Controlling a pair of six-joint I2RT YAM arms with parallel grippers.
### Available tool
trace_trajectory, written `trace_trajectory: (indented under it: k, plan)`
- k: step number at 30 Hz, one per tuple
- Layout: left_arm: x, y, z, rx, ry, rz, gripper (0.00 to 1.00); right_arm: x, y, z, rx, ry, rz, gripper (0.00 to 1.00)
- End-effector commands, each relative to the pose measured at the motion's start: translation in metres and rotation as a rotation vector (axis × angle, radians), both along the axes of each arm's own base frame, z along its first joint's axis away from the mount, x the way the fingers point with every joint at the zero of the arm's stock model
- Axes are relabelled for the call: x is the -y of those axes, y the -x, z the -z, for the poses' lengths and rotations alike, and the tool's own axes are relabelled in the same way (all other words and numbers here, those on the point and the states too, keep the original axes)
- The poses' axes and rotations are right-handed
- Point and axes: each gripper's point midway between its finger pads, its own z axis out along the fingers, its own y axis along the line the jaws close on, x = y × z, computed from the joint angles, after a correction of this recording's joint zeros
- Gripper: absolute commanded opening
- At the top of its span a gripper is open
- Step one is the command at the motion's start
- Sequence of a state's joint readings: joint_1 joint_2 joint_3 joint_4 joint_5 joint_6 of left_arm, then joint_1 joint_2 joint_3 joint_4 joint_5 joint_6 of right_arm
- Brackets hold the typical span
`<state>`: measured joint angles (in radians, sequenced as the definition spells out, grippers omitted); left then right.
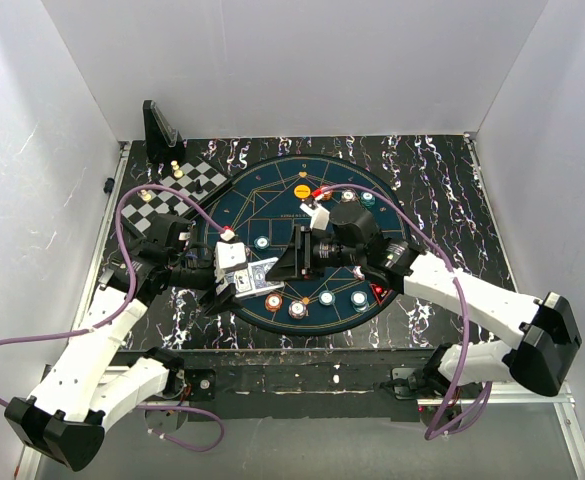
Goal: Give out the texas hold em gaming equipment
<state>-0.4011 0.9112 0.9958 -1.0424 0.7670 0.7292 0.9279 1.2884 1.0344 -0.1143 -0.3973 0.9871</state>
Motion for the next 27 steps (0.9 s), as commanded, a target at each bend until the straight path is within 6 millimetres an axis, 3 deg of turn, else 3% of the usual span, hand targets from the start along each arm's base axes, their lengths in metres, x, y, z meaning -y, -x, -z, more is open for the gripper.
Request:
trace_trajectory:
  k: [1, 11, 27]
  plan:
    - [0.006, -0.002, -0.021, 0.044, 0.054, 0.011, 0.11, 0.011, -0.002, -0.004, 0.029, -0.009, 0.024, 0.45]
    - [0.004, 0.0, -0.018, 0.038, 0.049, 0.013, 0.12, 0.022, -0.004, -0.002, 0.03, -0.002, 0.059, 0.39]
    - [0.008, -0.001, -0.016, 0.025, 0.078, 0.003, 0.03, 0.044, -0.008, -0.016, 0.049, 0.001, 0.107, 0.39]
